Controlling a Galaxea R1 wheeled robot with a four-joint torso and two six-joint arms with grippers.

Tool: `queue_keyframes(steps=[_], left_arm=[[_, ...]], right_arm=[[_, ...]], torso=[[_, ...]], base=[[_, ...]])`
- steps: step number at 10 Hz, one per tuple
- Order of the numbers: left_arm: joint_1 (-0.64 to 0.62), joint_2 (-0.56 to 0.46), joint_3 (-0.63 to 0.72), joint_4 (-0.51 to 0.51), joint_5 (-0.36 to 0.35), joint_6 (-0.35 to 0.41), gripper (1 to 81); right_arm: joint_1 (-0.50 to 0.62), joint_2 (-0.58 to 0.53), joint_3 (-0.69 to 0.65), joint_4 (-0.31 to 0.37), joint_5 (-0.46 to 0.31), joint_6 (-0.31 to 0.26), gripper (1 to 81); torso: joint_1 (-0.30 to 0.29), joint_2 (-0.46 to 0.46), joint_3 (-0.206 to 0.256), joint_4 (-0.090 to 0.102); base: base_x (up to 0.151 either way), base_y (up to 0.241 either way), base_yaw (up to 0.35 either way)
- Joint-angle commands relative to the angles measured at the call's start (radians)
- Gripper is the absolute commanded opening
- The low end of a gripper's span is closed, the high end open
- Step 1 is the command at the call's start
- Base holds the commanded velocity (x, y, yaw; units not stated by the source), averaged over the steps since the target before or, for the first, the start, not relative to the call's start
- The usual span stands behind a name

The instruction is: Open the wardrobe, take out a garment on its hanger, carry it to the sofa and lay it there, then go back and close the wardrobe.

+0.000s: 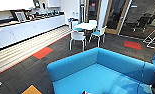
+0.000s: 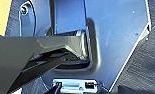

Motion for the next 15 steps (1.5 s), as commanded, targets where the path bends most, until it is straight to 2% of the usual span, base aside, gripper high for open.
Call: queue_keyframes(steps=[1, 8, 12, 15], left_arm=[[-0.001, 0.057, -0.066, 0.014, 0.047, 0.021, 81.1], [0.064, 0.147, -0.147, 0.015, 0.033, 0.022, 81.1], [0.065, 0.149, -0.15, 0.015, 0.033, 0.025, 81.1], [0.065, 0.151, -0.15, 0.015, 0.035, 0.033, 81.1]], right_arm=[[0.014, 0.007, 0.003, -0.001, -0.066, -0.002, 81.1], [0.014, 0.008, 0.003, -0.001, -0.065, -0.002, 81.1], [0.012, 0.008, 0.003, -0.001, -0.064, -0.002, 81.1], [0.014, 0.008, 0.003, -0.001, -0.064, -0.002, 81.1]], torso=[[0.001, 0.0, 0.0, 0.0], [0.001, -0.001, 0.0, 0.0], [0.001, -0.001, 0.0, 0.0], [0.001, -0.001, 0.0, 0.0]], base=[[0.0, 0.0, 0.0], [0.0, 0.0, 0.0], [0.0, 0.0, 0.0], [-0.073, 0.0, 0.0]])
